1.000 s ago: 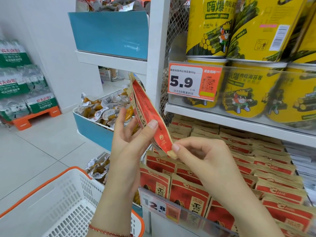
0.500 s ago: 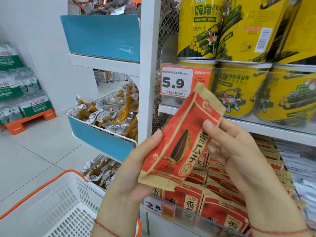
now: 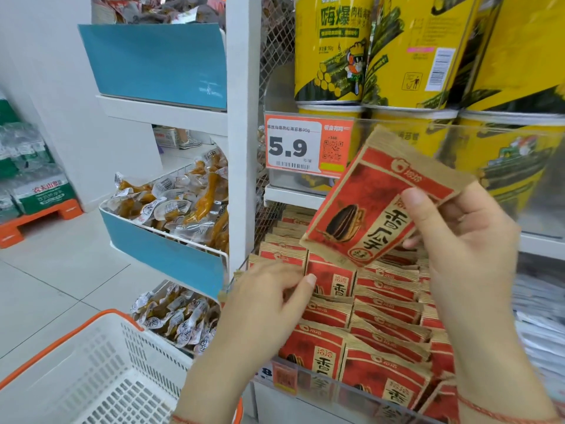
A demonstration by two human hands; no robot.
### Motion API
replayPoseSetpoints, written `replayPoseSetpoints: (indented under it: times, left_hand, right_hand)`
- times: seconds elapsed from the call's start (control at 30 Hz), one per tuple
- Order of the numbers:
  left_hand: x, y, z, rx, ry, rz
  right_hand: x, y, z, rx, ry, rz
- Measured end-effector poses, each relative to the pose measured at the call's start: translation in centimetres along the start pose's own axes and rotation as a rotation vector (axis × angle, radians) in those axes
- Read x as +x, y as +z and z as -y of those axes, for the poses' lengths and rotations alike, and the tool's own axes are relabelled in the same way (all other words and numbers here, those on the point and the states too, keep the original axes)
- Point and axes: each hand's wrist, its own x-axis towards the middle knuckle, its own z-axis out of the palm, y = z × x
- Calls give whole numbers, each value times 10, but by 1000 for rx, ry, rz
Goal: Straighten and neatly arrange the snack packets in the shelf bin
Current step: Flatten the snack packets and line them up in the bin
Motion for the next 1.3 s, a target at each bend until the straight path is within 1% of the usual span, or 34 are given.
replayPoseSetpoints:
  times: [0.07, 0.23, 0.33, 0.47, 0.53, 0.67, 0.73, 0.93, 1.0, 1.1, 1.2, 1.3]
  left_hand:
    - [1, 2, -2, 47, 7, 1]
    - [4, 3, 4, 37, -29, 54]
    - [3, 4, 2, 50, -22, 47]
    - [3, 4, 2, 58, -36, 41]
    - [4, 4, 3, 66, -42, 62]
    - [2, 2, 3, 64, -54, 80]
    - [3, 3, 4, 65, -58, 76]
    - [4, 5, 6, 50, -70, 74]
    - [4, 5, 6, 56, -70, 73]
    - [4, 5, 6, 58, -63, 77]
    - [2, 5, 5, 67, -57, 77]
    - [0, 3, 3, 97, -49, 78]
  right_hand:
    - [-1, 2, -4, -61, 4, 39]
    - [-8, 7, -17, -307, 86, 166]
    - [-9, 11, -21, -497, 143, 249]
    - [-10, 13, -31, -803, 261, 417]
    - [-11, 12, -34, -895, 301, 447]
    - [-13, 12, -28, -852, 279, 435]
    - [-14, 13, -23, -836, 238, 475]
    - [-16, 15, -14, -932, 167, 630]
    - [-17, 16, -14, -967, 174, 697]
    - [-19, 21, -18, -990, 196, 842]
    - [-19, 26, -23, -1121, 243, 975]
    - [-15, 34, -27, -1213, 309, 1042]
